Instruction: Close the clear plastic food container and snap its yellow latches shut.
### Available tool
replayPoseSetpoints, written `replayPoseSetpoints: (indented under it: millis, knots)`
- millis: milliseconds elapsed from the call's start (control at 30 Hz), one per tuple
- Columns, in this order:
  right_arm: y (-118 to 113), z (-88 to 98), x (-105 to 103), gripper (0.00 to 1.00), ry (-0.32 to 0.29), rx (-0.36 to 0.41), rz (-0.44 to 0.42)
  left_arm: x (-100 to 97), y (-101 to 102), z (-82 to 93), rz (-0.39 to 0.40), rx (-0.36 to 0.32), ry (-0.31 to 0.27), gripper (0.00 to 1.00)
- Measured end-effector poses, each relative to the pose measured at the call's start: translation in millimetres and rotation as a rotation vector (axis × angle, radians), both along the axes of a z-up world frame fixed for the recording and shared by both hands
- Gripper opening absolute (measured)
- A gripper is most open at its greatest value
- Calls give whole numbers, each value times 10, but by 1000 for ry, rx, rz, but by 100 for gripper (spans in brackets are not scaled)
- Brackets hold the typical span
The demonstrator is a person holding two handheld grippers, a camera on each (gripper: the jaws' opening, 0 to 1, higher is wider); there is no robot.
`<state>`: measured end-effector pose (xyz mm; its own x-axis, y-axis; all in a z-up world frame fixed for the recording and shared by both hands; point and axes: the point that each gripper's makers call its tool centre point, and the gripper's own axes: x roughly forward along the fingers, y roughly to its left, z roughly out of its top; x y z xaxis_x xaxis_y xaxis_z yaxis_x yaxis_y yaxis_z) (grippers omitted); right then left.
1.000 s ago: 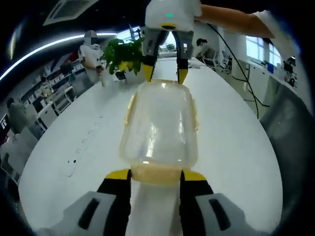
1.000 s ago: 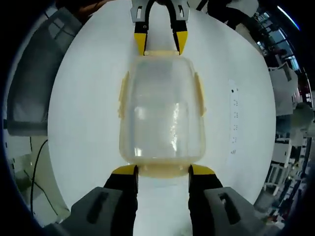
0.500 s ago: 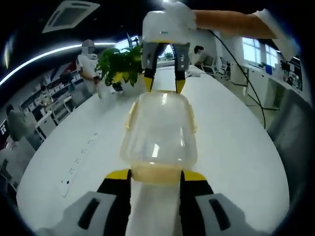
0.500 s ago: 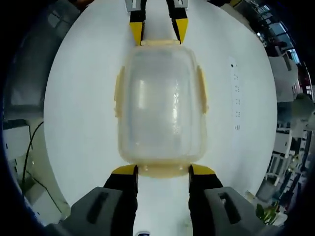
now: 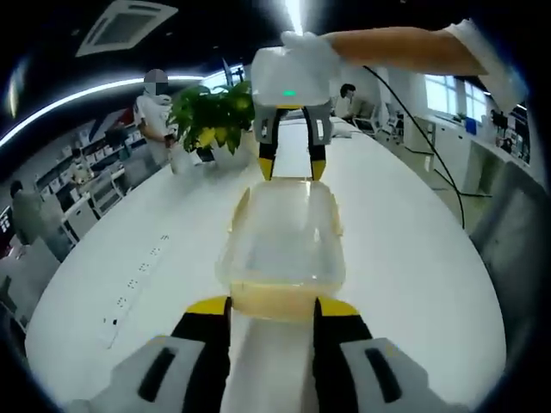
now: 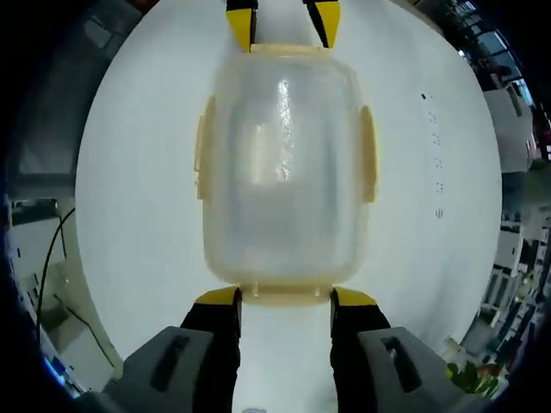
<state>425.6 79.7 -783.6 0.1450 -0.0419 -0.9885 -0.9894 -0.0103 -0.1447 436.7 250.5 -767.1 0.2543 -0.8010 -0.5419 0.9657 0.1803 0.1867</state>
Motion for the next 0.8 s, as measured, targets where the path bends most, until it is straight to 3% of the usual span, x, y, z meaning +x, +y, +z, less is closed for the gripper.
replayPoseSetpoints:
  millis: [233, 500, 800]
  knots:
    - [-38, -22, 74, 37, -26, -50, 39, 4, -12, -2, 3, -2, -8, 31]
    - [-85, -132, 41, 37, 2, -91, 59, -56, -15, -23, 3, -1, 22, 31]
    - [-69, -160, 41, 38, -7, -73, 23, -94, -36, -108, -2, 22, 33, 31]
